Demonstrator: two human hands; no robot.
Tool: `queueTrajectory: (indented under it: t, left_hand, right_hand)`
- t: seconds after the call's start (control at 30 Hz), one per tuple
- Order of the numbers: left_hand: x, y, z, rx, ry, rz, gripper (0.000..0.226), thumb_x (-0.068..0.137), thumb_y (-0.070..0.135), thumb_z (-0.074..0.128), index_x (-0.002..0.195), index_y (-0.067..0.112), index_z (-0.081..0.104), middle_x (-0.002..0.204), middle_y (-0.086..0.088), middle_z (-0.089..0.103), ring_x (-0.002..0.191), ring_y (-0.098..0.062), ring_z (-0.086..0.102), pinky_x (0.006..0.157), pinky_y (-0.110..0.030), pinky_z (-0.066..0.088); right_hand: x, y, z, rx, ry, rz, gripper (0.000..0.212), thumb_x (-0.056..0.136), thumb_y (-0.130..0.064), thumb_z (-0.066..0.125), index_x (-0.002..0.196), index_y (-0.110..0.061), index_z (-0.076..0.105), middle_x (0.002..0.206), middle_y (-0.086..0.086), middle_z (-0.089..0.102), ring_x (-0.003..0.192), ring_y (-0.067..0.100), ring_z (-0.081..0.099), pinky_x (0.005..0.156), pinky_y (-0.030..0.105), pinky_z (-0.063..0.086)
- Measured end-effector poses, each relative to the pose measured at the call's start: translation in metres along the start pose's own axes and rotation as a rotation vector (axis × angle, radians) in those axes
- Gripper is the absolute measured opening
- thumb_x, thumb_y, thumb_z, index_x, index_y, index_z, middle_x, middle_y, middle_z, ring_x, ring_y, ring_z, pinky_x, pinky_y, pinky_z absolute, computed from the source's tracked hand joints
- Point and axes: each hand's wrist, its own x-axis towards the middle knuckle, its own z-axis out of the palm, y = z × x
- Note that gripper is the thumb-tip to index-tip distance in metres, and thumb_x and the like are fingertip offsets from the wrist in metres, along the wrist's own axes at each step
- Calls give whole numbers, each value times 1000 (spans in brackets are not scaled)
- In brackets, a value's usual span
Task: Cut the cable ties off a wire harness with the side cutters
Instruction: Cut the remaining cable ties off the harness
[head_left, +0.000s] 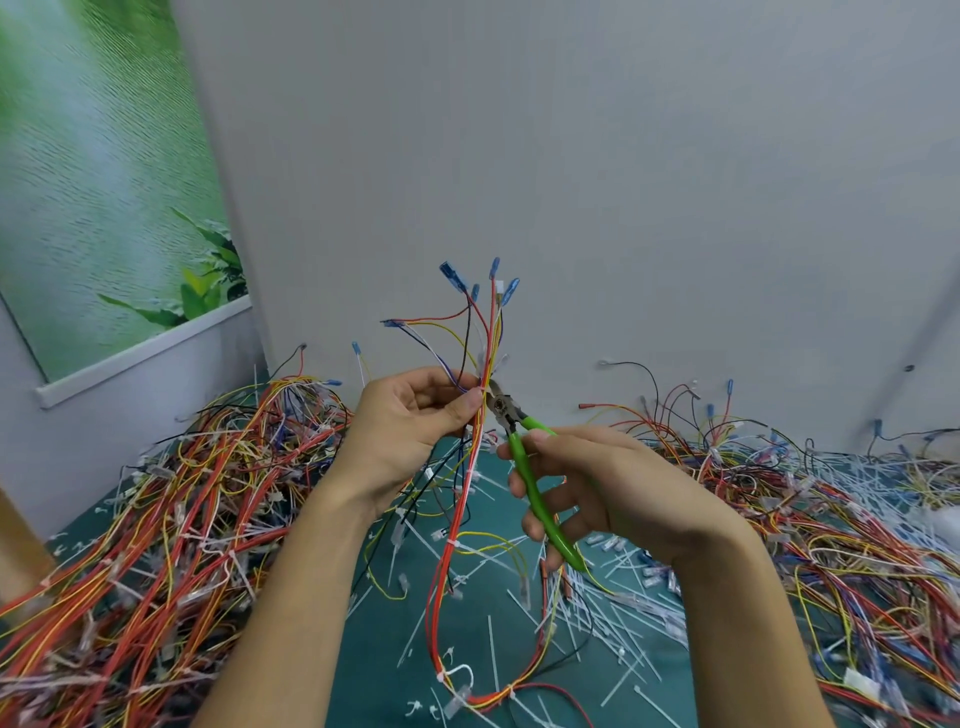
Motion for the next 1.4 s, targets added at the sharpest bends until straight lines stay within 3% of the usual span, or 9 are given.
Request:
queueTrajectory:
  t: [0.13, 0.37, 0.57, 0.67, 0.8, 0.9, 1.07, 1.4]
  left_hand:
    - [1, -2, -1, 36, 27, -5, 20, 78, 15, 78, 97, 12, 76, 89, -6, 79, 79, -13, 73, 72, -21, 58]
    - [2, -2, 1, -79, 35, -129, 27, 76, 18, 75, 100, 6, 73, 85, -8, 77, 75, -13, 72, 68, -23, 59]
    - [1, 2, -1, -217, -20, -242, 10, 90, 3, 65, 100, 1, 69, 76, -5, 71, 67, -12, 67, 61, -21, 55]
    - [0, 5, -3, -211, -44, -246, 20, 82, 9, 69, 100, 2, 69, 77, -5, 71, 68, -11, 67, 62, -20, 56]
    - [-1, 5, -5, -194, -39, -232, 27, 74, 12, 71, 99, 2, 70, 79, -7, 71, 69, -12, 67, 64, -20, 56]
    - [-1, 4, -6, -154, -21, -205, 26, 74, 13, 72, 98, 3, 70, 80, -8, 71, 71, -13, 67, 65, -21, 56]
    - [-1, 4, -6, -115, -6, -185, 11, 88, 5, 66, 98, 4, 70, 81, -7, 70, 71, -12, 67, 66, -20, 56]
    - [-1, 2, 0, -76, 10, -199, 9, 92, 3, 65, 98, 5, 71, 80, -8, 71, 70, -13, 67, 62, -18, 54]
  right_hand:
    - [4, 0, 7, 4, 72, 3, 37, 108, -30, 49, 122, 2, 63, 89, 11, 59, 59, 25, 56, 48, 33, 50]
    - [8, -1, 24, -114, 213, -1, 34, 109, -32, 48, 117, -3, 63, 89, 8, 59, 56, 21, 57, 44, 30, 49]
    - [9, -4, 38, -44, 184, 28, 32, 108, -32, 49, 123, -4, 57, 97, 12, 61, 65, 25, 66, 57, 46, 61]
    - [9, -4, 37, -30, 176, 42, 36, 108, -35, 49, 125, -4, 56, 99, 13, 62, 68, 28, 67, 61, 50, 62]
    - [11, -3, 37, -61, 221, 10, 40, 109, -40, 45, 115, -5, 62, 88, 8, 61, 57, 22, 60, 49, 36, 54]
    - [12, -2, 40, -117, 260, -26, 40, 110, -40, 42, 111, -6, 63, 83, 4, 59, 52, 17, 57, 44, 30, 48]
    - [12, -2, 44, -217, 299, -49, 39, 111, -39, 39, 110, -8, 63, 85, 4, 58, 51, 17, 56, 45, 31, 46]
    - [11, -4, 44, -137, 255, 14, 39, 109, -43, 43, 115, -9, 60, 90, 6, 56, 56, 19, 58, 47, 32, 51]
